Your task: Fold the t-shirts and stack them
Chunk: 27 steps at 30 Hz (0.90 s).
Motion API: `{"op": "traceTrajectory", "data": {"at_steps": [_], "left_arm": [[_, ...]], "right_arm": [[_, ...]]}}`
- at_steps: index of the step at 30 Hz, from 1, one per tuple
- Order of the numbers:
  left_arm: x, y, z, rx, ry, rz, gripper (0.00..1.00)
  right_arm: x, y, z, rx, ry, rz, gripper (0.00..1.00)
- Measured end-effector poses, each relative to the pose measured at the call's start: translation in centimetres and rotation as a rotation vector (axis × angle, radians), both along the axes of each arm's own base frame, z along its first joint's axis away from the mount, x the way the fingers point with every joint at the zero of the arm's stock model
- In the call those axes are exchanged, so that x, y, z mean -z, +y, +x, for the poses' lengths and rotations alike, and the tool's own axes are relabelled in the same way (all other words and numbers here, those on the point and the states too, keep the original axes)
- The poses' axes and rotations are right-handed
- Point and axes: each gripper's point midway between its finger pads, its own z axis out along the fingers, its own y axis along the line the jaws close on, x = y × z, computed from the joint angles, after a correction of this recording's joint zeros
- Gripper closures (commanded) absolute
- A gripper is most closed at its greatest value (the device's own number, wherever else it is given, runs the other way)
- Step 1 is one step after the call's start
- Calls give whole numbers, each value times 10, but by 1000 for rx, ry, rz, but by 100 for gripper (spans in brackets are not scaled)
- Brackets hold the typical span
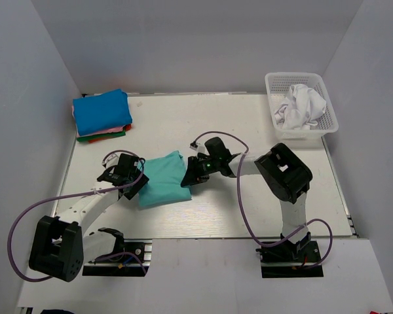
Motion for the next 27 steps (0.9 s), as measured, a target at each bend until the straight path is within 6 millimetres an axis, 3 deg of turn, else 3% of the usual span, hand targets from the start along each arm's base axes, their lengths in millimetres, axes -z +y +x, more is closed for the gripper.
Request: {"op": "traceTrajectory", "data": {"at_steps": [3, 5, 6, 11, 16, 19, 23, 27], "left_arm": [[0, 1, 0, 0, -2, 6, 33], [-2, 1, 1, 5, -8, 9, 30], [-4, 2, 1, 9, -10, 12, 29], [-23, 2, 10, 19, -64, 19, 27], [-40, 4, 23, 23, -123, 45, 27], [-44, 7, 31, 17, -133, 70, 37], [-35, 11, 37, 13, -108, 101, 51], [-27, 15, 40, 13, -88, 133, 52]], "right_arm": [[2, -1, 0, -13, 0, -14, 46], [-1, 1, 2, -21, -6, -13, 33], [-4, 2, 1, -33, -7, -5, 33], [-14, 2, 9, -42, -64, -36, 11], [-23, -3, 25, -4, -125, -117, 10], [-25, -6, 37, 28, -159, -166, 12], [-23, -10, 43, 46, -185, -212, 15], [-33, -6, 53, 56, -221, -228, 18]]}}
